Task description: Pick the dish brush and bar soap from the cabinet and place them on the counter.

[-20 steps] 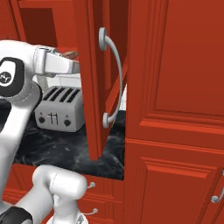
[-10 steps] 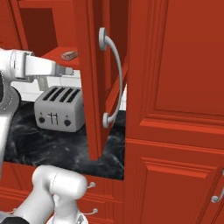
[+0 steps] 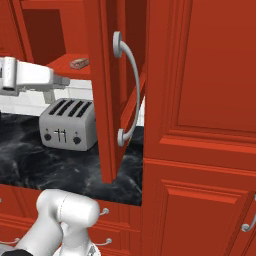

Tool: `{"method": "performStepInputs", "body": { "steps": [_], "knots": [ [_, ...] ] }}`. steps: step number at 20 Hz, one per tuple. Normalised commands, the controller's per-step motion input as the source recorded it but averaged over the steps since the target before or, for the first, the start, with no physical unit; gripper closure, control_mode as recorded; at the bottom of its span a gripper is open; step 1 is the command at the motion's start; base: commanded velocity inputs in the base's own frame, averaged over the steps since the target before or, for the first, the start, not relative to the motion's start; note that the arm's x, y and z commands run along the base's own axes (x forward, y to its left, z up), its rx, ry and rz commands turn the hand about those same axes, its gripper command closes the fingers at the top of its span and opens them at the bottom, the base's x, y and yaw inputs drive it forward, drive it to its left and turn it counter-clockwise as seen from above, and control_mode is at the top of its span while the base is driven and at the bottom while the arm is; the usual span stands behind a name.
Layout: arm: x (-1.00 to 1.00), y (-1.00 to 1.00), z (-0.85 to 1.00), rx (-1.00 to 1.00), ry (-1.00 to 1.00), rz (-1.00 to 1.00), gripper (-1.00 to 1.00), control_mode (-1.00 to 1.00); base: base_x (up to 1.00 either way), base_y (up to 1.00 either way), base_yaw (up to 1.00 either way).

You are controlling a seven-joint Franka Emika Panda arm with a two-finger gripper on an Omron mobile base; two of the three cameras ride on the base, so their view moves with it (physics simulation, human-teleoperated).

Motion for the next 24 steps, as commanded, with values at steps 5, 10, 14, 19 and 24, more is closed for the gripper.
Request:
{"method": "performStepInputs", "body": {
  "steps": [5, 10, 14, 19, 24],
  "knots": [
    [0.01, 0.23, 0.00, 0.16, 0.00, 0.12, -1.00, -1.00, 0.00, 0.00, 0.00],
    [0.10, 0.25, 0.00, 0.18, 0.00, 0.12, -1.00, -1.00, 0.00, 0.00, 0.00],
    [0.15, 0.18, 0.00, 0.20, 0.00, 0.11, -1.00, -1.00, 0.00, 0.00, 0.00],
    [0.10, 0.14, 0.00, 0.19, 0.00, 0.13, -1.00, -1.00, 0.00, 0.00, 0.00],
    [0.15, 0.13, -0.06, 0.14, 0.00, 0.17, -1.00, -1.00, 0.00, 0.00, 0.00]
  ]
}}
